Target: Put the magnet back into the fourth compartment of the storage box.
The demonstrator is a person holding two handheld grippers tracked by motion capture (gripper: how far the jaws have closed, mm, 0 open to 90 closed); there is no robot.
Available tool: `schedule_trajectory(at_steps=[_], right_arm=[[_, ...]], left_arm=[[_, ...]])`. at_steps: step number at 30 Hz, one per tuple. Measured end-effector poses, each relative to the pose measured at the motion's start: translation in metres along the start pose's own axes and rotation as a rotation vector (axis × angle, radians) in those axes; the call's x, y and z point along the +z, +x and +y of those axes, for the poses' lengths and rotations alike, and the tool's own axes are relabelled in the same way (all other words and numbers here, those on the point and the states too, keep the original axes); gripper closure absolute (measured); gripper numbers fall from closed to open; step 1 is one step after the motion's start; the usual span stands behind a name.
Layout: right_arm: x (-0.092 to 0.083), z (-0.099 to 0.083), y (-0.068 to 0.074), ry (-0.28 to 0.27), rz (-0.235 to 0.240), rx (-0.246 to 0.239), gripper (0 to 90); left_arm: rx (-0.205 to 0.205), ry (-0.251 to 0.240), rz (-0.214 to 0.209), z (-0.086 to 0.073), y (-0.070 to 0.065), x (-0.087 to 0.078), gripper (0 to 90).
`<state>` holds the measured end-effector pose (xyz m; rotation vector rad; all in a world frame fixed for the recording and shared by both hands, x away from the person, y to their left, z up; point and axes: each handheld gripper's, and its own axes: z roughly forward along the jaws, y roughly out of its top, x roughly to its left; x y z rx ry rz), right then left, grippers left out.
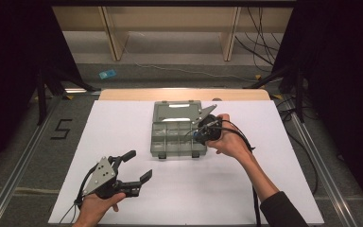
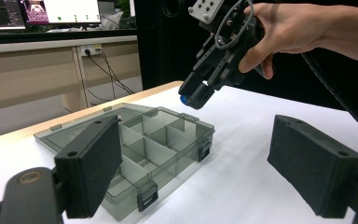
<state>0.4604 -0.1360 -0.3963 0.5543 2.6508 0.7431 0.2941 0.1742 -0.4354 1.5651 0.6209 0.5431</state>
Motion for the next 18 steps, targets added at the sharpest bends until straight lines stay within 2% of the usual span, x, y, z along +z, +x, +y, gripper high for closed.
schedule_trajectory(at_steps=[12,18], right_arm=[[0.006,-0.004,-0.013,-0.006,-0.015,0.026,62.9],[0.011,-0.002,-0.022,-0.026,-0.034,0.042,62.9]], left_arm=[[0.001,0.002,0.004,0.000,0.000,0.000,16.7],[0.001,0.000,0.004,0.000,0.001,0.000,16.8]])
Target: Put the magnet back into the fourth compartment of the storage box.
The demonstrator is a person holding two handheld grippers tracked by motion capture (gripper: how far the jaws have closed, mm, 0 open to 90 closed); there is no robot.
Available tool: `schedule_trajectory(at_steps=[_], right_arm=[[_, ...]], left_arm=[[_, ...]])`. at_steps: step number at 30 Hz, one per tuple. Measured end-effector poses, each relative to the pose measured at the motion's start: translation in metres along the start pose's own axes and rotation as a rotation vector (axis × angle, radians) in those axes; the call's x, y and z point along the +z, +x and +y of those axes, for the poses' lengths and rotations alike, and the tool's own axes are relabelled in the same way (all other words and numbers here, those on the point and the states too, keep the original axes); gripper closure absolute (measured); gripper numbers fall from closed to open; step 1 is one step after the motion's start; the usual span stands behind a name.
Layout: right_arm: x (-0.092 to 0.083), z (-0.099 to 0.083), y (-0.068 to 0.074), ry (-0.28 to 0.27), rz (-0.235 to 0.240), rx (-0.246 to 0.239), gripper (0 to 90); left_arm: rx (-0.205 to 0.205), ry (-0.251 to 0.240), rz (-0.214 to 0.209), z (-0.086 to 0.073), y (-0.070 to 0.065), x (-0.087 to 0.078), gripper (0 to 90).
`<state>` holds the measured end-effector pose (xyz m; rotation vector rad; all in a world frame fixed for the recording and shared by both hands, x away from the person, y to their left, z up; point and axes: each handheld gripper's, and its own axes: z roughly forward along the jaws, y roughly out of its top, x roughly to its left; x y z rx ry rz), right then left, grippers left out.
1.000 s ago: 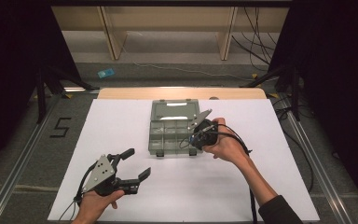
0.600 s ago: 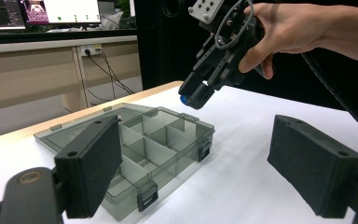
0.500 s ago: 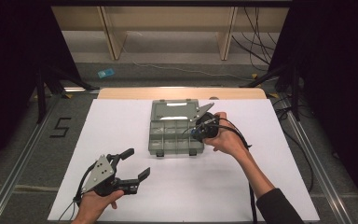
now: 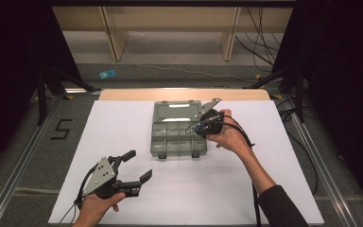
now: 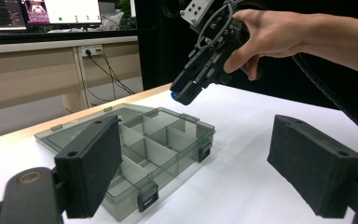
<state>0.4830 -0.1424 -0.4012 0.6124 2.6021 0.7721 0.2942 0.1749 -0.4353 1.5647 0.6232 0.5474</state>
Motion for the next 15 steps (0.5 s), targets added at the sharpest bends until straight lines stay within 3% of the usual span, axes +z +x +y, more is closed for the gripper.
schedule_trajectory(at_steps=[14,15], right_arm=[[0.014,-0.002,-0.011,-0.011,-0.044,0.034,62.9],[0.014,-0.002,-0.011,-0.005,-0.030,0.036,62.9]], left_arm=[[-0.004,-0.014,-0.006,0.000,0.000,0.001,16.7],[-0.003,-0.007,-0.001,0.000,0.000,0.000,16.8]])
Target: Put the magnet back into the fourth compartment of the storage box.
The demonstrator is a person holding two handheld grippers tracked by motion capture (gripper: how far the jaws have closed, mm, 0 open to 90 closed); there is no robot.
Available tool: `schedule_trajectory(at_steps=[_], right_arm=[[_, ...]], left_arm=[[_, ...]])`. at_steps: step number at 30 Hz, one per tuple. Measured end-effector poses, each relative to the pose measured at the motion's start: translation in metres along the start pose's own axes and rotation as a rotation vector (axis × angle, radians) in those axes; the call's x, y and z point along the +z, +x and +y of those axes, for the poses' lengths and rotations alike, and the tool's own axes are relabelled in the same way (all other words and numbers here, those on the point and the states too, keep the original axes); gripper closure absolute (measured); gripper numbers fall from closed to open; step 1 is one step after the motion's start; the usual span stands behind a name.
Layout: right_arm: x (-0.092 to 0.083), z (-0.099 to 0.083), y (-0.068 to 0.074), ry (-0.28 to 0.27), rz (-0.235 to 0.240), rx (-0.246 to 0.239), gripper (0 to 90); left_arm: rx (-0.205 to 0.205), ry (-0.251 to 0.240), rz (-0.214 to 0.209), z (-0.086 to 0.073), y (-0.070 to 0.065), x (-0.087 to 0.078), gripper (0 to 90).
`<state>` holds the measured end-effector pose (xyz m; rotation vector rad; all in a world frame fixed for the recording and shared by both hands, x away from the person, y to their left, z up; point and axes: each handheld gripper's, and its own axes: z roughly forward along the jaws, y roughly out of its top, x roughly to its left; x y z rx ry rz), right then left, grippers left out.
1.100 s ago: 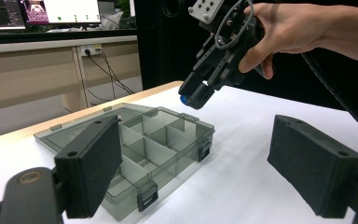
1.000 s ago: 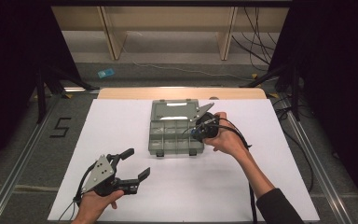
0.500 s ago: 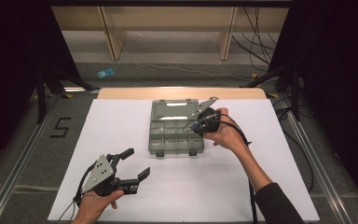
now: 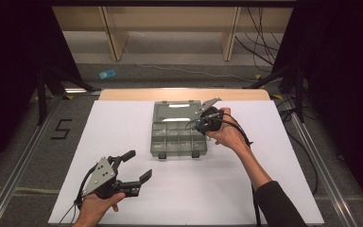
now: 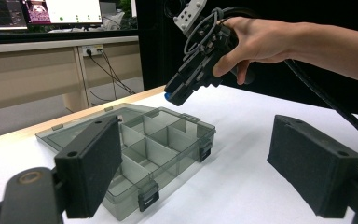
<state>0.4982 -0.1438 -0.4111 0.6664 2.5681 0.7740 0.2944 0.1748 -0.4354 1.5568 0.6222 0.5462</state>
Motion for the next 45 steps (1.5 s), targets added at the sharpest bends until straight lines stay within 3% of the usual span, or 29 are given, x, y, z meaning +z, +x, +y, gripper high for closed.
schedule_trajectory(at_steps=[9,14,16,27,33,45], right_arm=[[0.010,0.000,-0.001,0.000,-0.017,-0.005,62.9],[0.011,-0.001,-0.004,0.004,0.000,0.004,62.9],[0.012,-0.001,-0.003,0.000,-0.016,0.016,62.8],[0.021,-0.001,-0.003,0.018,0.011,-0.012,62.7],[0.023,-0.002,-0.003,0.028,0.010,0.002,61.7],[0.016,0.003,0.001,-0.038,-0.012,0.052,41.0]], left_arm=[[0.000,-0.001,0.006,0.001,0.001,-0.002,16.8],[0.002,-0.002,0.006,0.001,0.001,-0.002,16.8],[0.004,-0.002,0.005,0.001,0.001,-0.002,16.7],[0.002,-0.003,0.006,0.001,0.001,-0.002,16.8],[-0.001,-0.003,0.004,0.001,0.000,-0.002,16.8],[0.003,-0.002,0.006,0.001,0.001,-0.003,16.7]])
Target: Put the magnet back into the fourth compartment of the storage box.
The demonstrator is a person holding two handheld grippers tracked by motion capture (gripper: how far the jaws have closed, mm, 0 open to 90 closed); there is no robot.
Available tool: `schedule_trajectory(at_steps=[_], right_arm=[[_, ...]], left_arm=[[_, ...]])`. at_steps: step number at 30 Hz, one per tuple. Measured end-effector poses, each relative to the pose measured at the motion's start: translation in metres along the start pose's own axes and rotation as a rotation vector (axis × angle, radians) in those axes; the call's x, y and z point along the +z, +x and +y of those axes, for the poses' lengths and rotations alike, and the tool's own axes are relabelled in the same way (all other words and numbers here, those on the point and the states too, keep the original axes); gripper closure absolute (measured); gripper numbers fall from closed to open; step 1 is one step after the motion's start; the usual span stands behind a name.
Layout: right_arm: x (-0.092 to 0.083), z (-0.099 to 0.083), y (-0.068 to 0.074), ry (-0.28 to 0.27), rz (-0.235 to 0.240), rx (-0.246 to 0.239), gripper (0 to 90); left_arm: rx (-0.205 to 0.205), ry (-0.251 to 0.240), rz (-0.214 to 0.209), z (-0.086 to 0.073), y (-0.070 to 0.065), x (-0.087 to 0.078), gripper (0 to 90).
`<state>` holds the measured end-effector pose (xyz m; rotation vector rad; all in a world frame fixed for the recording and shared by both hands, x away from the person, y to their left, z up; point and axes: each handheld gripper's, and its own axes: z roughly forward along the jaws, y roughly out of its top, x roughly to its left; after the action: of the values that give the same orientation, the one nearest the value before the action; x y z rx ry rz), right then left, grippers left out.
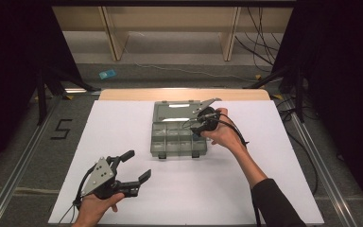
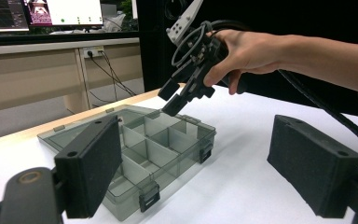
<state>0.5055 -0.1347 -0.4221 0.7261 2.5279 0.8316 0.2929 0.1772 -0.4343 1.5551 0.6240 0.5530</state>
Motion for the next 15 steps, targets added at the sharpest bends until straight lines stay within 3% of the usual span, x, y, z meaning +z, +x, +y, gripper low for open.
schedule_trajectory(at_steps=[8,15], right_arm=[[-0.022,0.006,0.007,-0.089,0.009,0.035,33.3],[-0.037,0.008,0.014,-0.132,0.033,0.051,30.3]], left_arm=[[0.000,0.002,0.003,0.000,0.000,0.000,16.7],[-0.002,0.000,0.004,0.000,0.000,0.000,16.7]])
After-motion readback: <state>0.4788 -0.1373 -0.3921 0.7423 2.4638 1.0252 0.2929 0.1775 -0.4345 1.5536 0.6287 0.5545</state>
